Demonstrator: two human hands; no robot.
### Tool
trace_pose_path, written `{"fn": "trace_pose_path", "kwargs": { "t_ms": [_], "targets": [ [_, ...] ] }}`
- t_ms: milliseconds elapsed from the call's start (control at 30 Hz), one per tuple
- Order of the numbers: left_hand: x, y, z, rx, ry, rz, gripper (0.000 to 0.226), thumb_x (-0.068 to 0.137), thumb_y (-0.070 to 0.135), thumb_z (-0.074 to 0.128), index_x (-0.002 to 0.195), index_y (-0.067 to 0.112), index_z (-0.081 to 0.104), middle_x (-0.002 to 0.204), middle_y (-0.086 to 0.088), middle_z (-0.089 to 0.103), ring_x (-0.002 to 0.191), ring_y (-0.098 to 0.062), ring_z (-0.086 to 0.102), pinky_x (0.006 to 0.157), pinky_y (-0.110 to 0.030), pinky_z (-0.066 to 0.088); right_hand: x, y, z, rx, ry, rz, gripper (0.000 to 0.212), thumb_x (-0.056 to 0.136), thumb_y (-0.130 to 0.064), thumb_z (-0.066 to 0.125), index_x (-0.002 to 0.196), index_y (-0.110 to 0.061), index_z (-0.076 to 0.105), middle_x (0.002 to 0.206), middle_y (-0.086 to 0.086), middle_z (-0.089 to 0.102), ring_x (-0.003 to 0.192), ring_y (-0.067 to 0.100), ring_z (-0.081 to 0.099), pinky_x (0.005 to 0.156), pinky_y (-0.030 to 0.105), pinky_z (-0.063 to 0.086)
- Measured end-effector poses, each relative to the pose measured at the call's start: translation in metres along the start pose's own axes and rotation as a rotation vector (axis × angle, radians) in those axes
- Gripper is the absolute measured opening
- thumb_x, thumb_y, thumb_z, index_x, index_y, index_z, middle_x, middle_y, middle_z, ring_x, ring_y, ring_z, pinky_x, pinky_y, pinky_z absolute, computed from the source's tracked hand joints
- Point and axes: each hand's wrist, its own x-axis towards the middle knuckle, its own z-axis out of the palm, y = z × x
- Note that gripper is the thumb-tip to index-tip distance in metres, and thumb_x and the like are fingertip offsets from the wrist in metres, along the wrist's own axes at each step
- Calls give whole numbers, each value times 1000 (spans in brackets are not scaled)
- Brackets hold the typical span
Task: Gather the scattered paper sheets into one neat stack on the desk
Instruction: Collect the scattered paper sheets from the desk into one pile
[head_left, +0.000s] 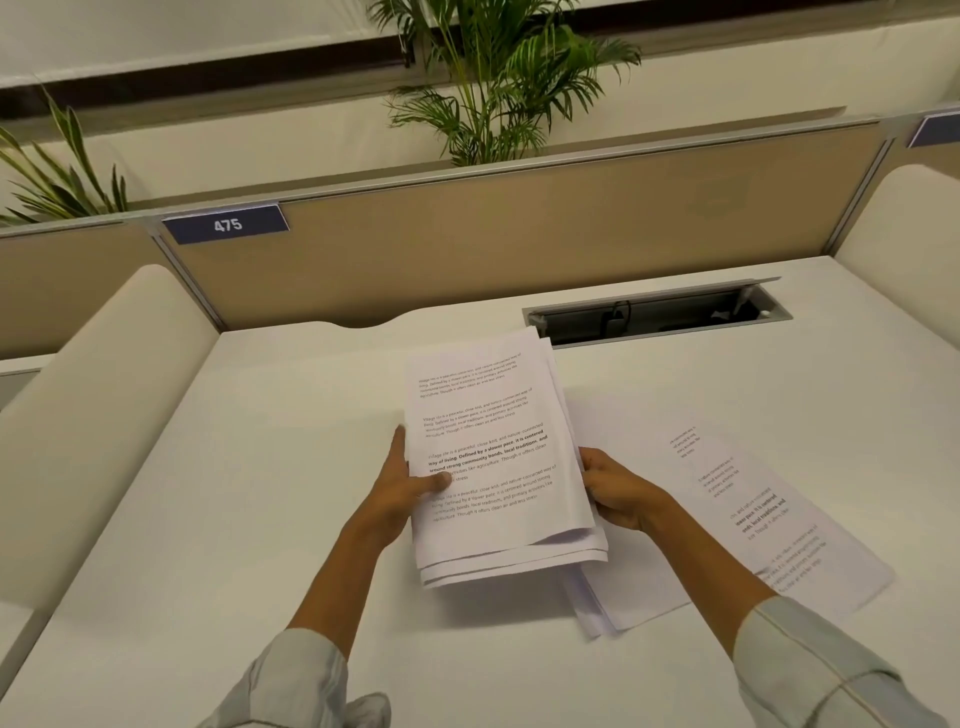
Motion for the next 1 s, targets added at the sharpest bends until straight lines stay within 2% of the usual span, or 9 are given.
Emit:
{"fn": "trace_pose_path", "kwargs": {
  "t_ms": [100,233,367,467,567,667,767,867,1000],
  "targets": [
    [-4,-8,1,-204,9,-191,61,74,4,78,131,7,56,130,-20,65,111,-40,67,92,-56,55,1,-2,2,4,-5,-13,32,91,-13,62,123,-13,64,120,11,71,109,33,68,92,55,54],
    [-10,-21,4,-228,-3,-276,46,82,-6,69,127,2,61,122,-21,70,108,-42,68,85,-53,58,1,-4,7,-64,-4,-17,36,86,-32,69,120,-19,66,115,8,73,104,28,71,82,45,59],
    [-8,-19,-7,-218,104,-248,48,82,-9,66,129,1,59,119,-20,71,104,-41,70,85,-51,58,-7,5,2,-260,432,-59,20,98,-35,50,98,-23,67,100,9,74,75,19,74,64,32,62],
    [-8,-15,-23,-253,172,-201,49,82,-11,64,129,1,58,118,-21,71,98,-39,72,74,-45,62,-22,17,-8,-706,684,-175,12,88,-35,64,89,-23,67,84,-3,73,69,16,71,63,33,59],
    [-5,-11,-33,-290,221,-156,51,83,-11,61,132,3,57,123,-21,68,103,-39,69,72,-43,62,-34,25,1,-1037,620,-96,37,69,-55,73,91,-27,64,82,-11,67,70,11,63,61,24,48],
    [-4,-8,-37,-304,255,-153,49,84,-10,61,131,5,58,123,-19,69,104,-39,69,72,-43,62,-38,37,20,-1264,531,-24,57,61,-68,68,97,-25,60,92,-6,61,84,15,58,64,27,45],
    [-6,-6,-37,-292,252,-153,45,84,-10,61,127,6,61,119,-18,71,98,-37,72,70,-43,62,-39,44,30,-1320,518,-2,48,69,-60,67,98,-21,60,95,-2,60,91,19,56,65,28,45],
    [-7,-8,-37,-289,246,-149,42,84,-11,61,121,9,63,112,-15,75,92,-35,75,68,-43,62,-38,40,37,-1338,511,20,18,77,-31,64,78,-17,53,79,0,55,75,19,55,57,24,38],
    [-8,-11,-37,-298,248,-150,40,85,-11,60,117,11,65,108,-13,76,89,-34,75,66,-42,62,-40,32,37,-1408,529,32,37,82,-9,52,57,-19,27,59,-6,33,60,16,45,44,21,19]
  ]
}}
